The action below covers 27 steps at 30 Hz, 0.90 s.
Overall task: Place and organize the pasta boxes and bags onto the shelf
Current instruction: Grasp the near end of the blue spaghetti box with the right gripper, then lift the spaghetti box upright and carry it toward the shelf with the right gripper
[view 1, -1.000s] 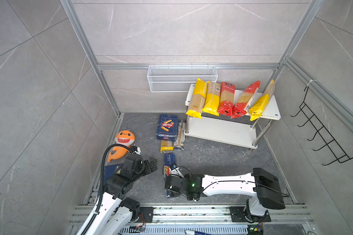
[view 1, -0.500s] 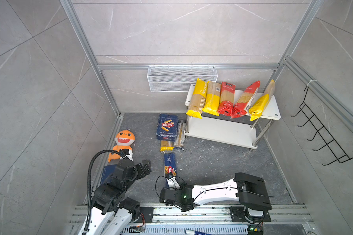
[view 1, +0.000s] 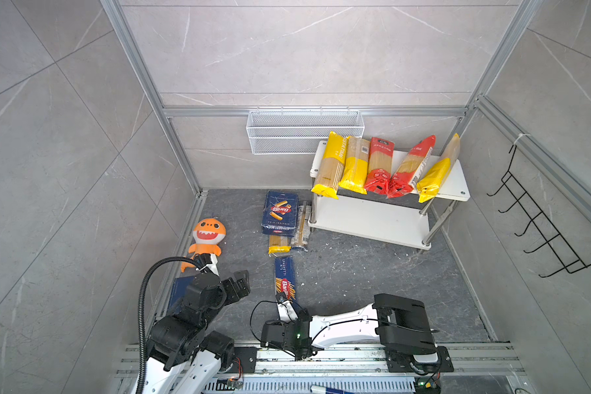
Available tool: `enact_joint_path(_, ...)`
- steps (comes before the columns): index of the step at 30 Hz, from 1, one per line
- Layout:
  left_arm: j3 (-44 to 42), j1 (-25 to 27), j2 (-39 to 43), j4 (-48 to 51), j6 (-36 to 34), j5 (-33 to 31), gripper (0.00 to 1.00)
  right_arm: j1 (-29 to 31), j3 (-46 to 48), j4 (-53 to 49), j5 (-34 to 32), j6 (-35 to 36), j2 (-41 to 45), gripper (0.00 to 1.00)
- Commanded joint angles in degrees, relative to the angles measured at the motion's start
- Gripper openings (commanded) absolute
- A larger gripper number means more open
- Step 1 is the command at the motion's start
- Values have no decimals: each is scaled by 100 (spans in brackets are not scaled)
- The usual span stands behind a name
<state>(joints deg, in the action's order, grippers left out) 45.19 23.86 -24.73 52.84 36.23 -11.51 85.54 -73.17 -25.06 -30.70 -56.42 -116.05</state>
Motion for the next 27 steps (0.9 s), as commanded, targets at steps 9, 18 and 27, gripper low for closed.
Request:
enact_joint_path(9, 130, -21, 74, -20, -58, 17, 100, -46, 310, -489, -418, -368, -375, 84)
enact_joint_path(18, 139, -21, 153, 6, -40, 22, 100, -14, 918, -474, -519, -801, 91, 47)
enact_joint_path(27, 136, -21, 171, -2, -37, -7, 100, 261, 1446, -742, -982, -1169, 1121, 37)
